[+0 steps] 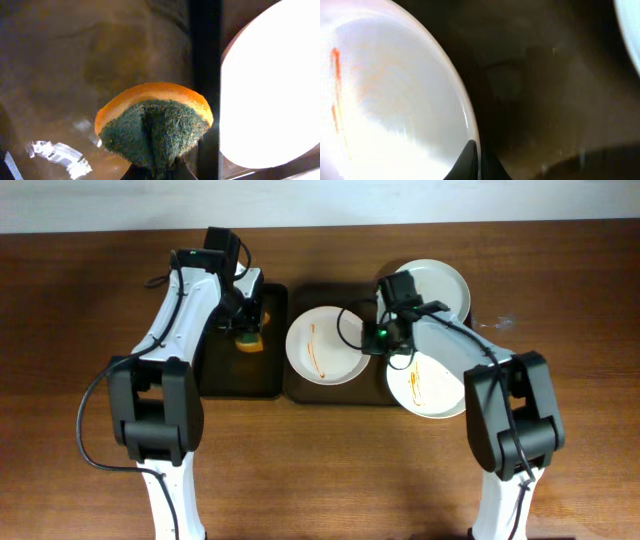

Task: Clean dirty plates on tray and stack at the side
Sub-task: 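Grasp sponge with left gripper and lift it toward the plate, then scrub the plate with the sponge while right gripper holds the rim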

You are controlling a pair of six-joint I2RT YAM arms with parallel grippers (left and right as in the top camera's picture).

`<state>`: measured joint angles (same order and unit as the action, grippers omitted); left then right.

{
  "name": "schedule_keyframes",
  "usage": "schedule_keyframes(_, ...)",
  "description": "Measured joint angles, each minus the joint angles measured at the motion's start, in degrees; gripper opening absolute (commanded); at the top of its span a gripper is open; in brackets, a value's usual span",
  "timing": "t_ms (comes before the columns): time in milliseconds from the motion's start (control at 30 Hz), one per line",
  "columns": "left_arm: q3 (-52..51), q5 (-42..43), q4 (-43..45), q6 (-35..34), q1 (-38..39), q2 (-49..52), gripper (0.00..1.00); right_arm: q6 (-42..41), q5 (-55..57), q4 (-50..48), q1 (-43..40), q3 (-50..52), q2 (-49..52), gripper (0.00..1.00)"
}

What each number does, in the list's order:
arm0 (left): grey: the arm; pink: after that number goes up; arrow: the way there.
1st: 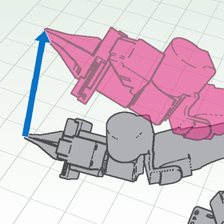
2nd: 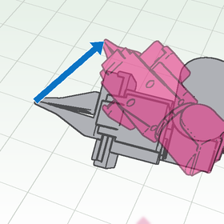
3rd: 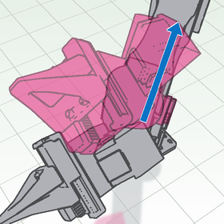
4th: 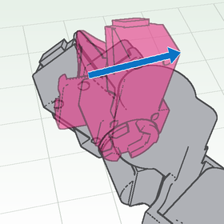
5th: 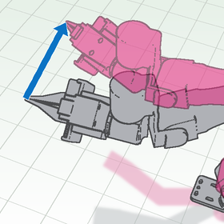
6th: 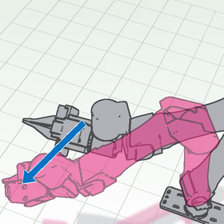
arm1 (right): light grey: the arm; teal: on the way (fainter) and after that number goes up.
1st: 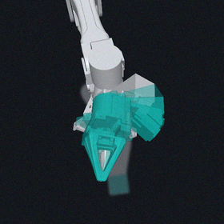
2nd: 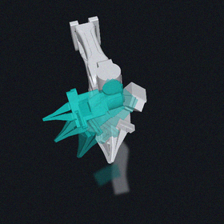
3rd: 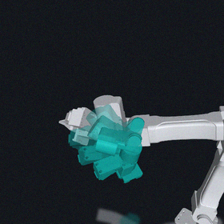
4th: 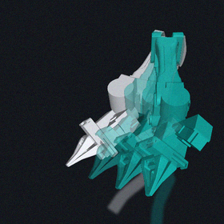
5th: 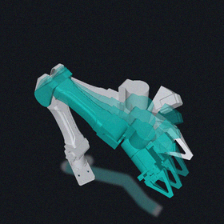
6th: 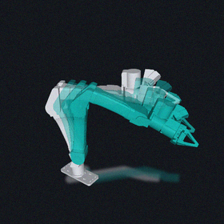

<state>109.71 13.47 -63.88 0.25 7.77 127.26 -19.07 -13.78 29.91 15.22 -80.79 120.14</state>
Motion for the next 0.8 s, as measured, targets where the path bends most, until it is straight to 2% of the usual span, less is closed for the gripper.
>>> schedule_keyframes(133,0.02,3.23,2.71,0.2,0.92,0.0,0.0,0.02,-3.52,0.26,-1.11,0.0,0.35,0.04)
schedule_keyframes(300,0.02,4.02,8.07,-0.09,5.86,0.0,0.0,-0.46,-3.85,1.03,-1.11,0.0,0.37,0.04)
schedule_keyframes(600,-2.56,-3.48,16.11,-5.07,12.24,0.0,0.0,-0.5,-3.89,1.77,-1.38,0.0,0.37,0.04)
schedule_keyframes(800,-12.02,-6.6,23.47,-11.76,15.06,0.04,0.0,-0.63,-3.91,1.73,-1.38,0.0,0.37,0.04)
